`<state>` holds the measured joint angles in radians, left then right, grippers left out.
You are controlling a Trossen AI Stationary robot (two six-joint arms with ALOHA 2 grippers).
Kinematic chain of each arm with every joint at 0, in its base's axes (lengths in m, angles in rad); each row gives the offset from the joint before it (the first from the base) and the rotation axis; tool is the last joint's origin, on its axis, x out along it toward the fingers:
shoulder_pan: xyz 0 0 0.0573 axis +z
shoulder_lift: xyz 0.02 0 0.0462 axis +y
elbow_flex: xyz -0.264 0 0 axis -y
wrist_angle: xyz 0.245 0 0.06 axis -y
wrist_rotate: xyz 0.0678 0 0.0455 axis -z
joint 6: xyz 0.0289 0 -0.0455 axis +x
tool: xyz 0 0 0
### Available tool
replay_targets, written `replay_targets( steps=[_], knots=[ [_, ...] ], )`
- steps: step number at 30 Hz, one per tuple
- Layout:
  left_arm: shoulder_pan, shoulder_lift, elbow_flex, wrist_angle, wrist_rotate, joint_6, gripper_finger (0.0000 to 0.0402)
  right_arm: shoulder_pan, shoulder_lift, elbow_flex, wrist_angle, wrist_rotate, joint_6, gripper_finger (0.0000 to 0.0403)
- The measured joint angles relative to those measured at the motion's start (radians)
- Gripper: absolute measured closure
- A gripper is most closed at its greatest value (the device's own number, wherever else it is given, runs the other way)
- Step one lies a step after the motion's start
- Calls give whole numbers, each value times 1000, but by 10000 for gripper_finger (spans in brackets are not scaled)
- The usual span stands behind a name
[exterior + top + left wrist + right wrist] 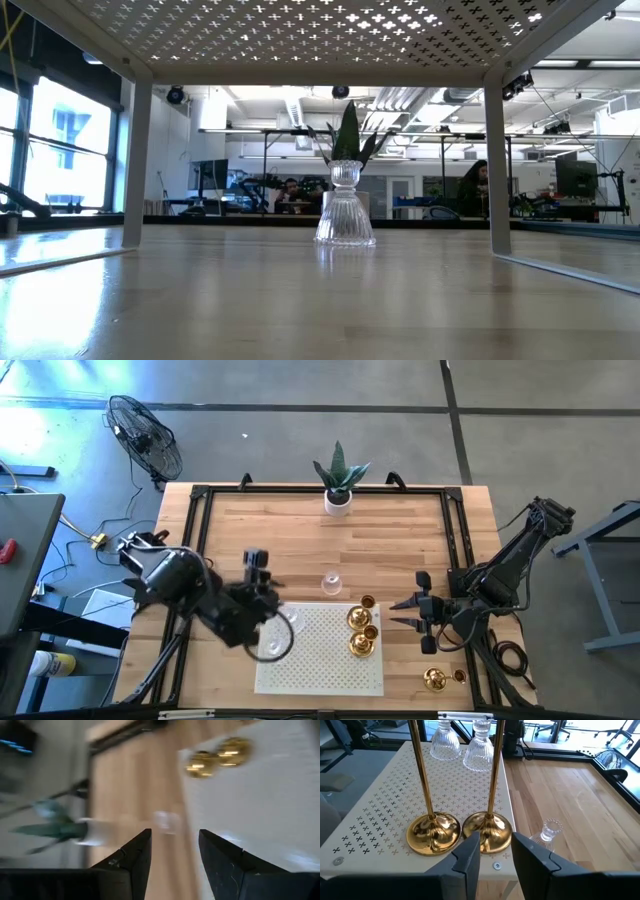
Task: Pick & Place candle stick holders
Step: Put the bottom left glass candle holder on the shelf, then put the candle holder on the shelf
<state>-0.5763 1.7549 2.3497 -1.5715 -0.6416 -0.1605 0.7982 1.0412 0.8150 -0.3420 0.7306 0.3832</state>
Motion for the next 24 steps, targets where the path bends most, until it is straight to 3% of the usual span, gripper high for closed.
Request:
replay_targets(
  steps=[4,8,16,24],
  knots=[
    [73,-5,0,0,-199,33,243,0,0,0,0,0,2,299],
    [181,-5,0,4,-225,29,243,0,0,0,0,0,2,299],
    [435,-4,-5,14,197,-27,243,0,0,0,-6,0,2,299],
    [549,-4,-104,161,420,83,243,0,0,0,-6,0,2,299]
  ],
)
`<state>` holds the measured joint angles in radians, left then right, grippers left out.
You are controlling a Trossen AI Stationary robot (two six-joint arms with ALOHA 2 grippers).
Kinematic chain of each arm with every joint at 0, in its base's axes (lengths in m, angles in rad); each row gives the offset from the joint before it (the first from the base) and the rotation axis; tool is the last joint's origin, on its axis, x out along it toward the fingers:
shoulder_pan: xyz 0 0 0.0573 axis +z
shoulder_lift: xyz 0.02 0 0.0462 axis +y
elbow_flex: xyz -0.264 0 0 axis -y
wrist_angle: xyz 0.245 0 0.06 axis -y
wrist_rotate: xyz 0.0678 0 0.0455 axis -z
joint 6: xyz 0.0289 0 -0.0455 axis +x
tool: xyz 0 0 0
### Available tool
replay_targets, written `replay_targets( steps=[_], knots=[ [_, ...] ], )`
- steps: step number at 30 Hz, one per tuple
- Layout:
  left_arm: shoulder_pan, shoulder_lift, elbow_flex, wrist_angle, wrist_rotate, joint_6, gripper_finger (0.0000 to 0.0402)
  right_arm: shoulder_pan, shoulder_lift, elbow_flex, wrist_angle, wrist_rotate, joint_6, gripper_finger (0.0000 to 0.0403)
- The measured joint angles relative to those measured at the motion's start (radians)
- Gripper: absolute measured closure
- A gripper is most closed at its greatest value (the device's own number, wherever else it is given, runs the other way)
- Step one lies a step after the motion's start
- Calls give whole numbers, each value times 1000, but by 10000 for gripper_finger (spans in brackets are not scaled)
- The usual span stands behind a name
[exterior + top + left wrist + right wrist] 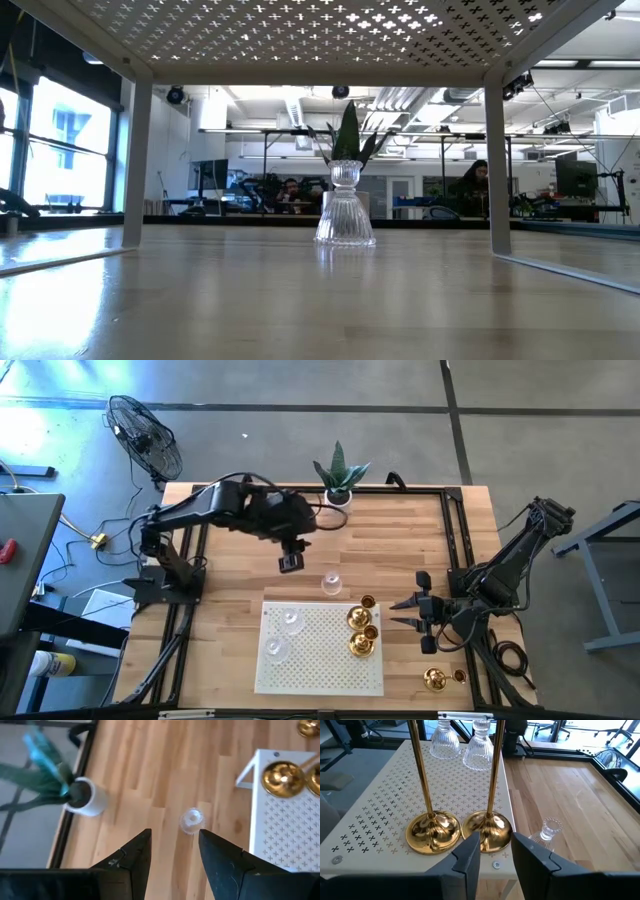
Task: Pick & Place candle stick holders
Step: Put the candle holder on the shelf
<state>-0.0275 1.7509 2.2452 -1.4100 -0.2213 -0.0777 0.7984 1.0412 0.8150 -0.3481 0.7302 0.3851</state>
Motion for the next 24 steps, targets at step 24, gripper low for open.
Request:
replay_targets(
  steps=[24],
  knots=[
    [1,1,-76,-8,84,44,243,46,-287,0,-131,-352,317,299]
  ],
)
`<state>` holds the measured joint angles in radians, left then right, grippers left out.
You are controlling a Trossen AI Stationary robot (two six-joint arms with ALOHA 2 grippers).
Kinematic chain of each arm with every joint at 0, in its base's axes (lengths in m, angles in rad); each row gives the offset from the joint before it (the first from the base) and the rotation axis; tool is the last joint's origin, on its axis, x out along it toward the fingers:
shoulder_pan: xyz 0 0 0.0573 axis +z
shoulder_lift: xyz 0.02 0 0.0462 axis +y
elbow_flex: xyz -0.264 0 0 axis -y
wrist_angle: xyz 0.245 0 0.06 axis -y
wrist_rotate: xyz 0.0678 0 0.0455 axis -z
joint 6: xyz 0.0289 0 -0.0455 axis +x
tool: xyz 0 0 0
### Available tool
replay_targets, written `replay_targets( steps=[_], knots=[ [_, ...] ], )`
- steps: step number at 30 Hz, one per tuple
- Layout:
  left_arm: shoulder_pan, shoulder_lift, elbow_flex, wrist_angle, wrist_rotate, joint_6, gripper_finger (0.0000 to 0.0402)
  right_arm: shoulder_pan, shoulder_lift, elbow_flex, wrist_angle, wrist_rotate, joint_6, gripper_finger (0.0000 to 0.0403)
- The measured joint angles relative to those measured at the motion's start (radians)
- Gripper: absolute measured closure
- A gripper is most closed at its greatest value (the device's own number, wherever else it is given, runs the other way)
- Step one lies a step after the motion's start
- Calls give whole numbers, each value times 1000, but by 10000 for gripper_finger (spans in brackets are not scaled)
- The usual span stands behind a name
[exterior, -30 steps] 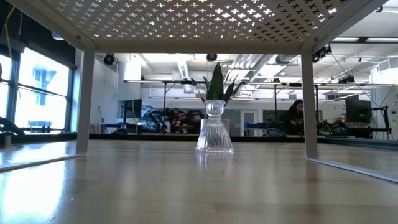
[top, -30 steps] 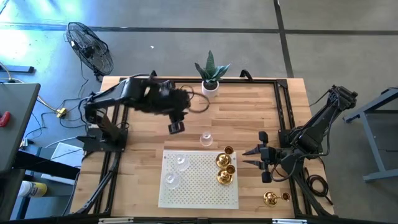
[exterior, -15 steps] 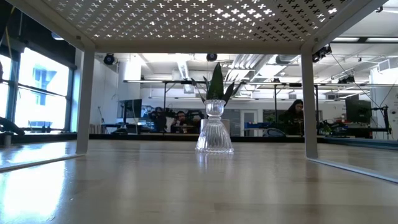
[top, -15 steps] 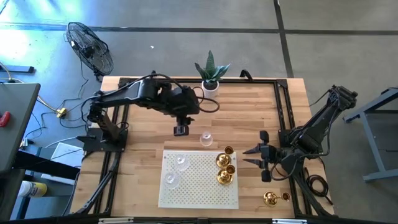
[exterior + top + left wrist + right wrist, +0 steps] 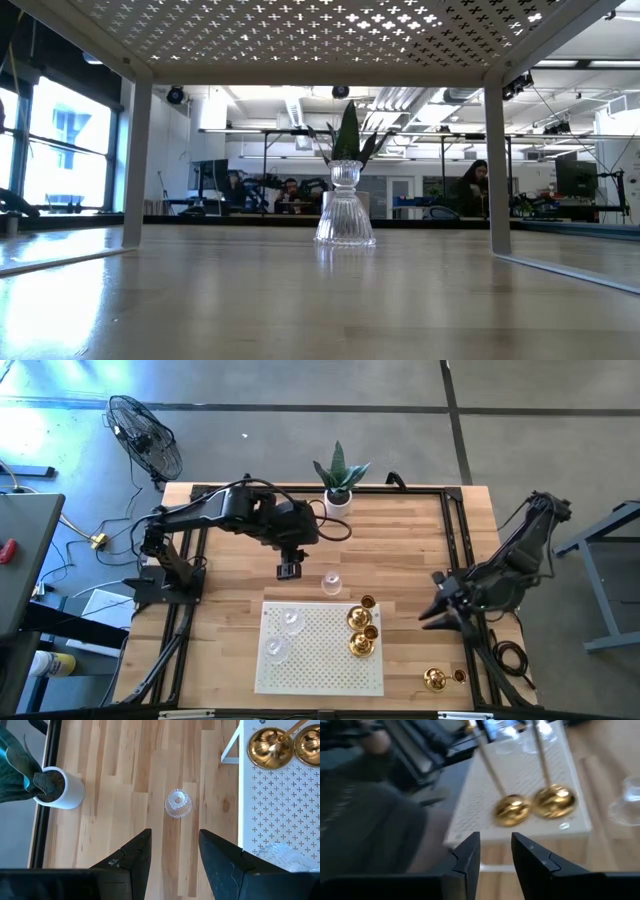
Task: Pick & Place candle stick holders
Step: Put the candle holder on the shelf
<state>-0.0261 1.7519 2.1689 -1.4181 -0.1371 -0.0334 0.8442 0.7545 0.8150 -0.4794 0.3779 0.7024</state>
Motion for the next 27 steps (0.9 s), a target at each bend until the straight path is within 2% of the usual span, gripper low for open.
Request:
replay_targets(
  steps=[5,11,16,22,27],
  knots=[
    [0,0,0,-14,0,-44,243,42,-59,0,-125,-75,111,299],
    [0,0,0,-45,0,-50,243,91,-75,0,-267,-98,514,299],
    [0,0,0,-51,0,-50,243,115,-44,0,-249,-98,780,299],
    [0,0,0,-51,0,-51,243,129,18,0,-306,-128,1135,299],
    [0,0,0,-63,0,-75,243,145,82,0,-339,-187,1319,299]
  ],
)
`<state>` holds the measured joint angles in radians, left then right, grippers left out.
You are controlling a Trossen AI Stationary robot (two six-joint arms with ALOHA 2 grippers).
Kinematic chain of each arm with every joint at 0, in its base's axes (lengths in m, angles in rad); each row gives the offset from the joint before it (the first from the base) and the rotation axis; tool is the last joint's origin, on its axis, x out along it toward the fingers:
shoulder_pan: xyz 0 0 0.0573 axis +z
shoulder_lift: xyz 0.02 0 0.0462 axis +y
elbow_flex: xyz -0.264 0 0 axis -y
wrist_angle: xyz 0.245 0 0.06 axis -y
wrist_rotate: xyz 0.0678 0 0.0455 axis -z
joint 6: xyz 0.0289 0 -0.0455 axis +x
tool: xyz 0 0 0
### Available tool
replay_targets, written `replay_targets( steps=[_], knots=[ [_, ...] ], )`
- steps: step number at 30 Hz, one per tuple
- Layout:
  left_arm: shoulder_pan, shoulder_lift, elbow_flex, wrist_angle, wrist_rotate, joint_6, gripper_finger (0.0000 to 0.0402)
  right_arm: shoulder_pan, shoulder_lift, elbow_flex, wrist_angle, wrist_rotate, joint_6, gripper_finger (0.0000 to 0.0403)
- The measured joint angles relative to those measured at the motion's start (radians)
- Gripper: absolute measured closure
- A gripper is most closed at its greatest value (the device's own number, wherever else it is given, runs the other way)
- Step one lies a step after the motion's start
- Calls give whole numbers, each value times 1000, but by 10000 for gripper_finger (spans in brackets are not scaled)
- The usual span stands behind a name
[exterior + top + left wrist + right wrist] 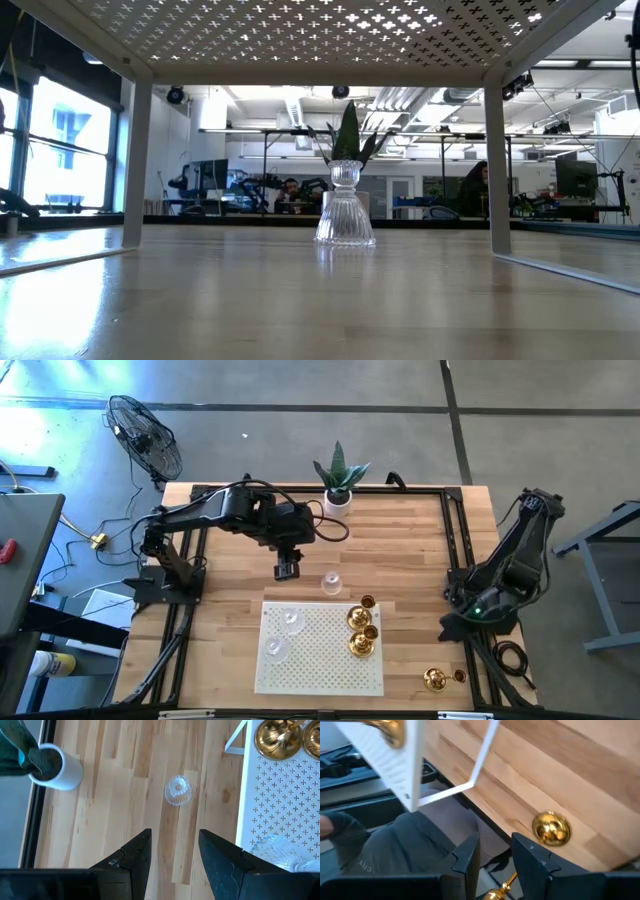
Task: Pick & Place candle stick holders
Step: Put the candle holder on the shelf
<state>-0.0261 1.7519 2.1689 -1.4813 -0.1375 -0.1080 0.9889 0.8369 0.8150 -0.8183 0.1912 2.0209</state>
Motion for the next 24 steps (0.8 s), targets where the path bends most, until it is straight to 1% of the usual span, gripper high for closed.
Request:
replay_targets(
  steps=[5,9,12,17,24],
  knots=[
    [0,0,0,-39,0,-11,243,24,61,12,13,-19,56,299],
    [0,0,0,-41,0,-7,243,43,108,72,-29,-22,95,299],
    [0,0,0,-41,-1,8,243,54,153,151,-115,-52,162,299],
    [0,0,0,-40,-2,53,243,56,241,306,-288,-149,269,299],
    [0,0,0,-36,-11,77,243,56,395,517,-400,-149,275,299]
  ],
)
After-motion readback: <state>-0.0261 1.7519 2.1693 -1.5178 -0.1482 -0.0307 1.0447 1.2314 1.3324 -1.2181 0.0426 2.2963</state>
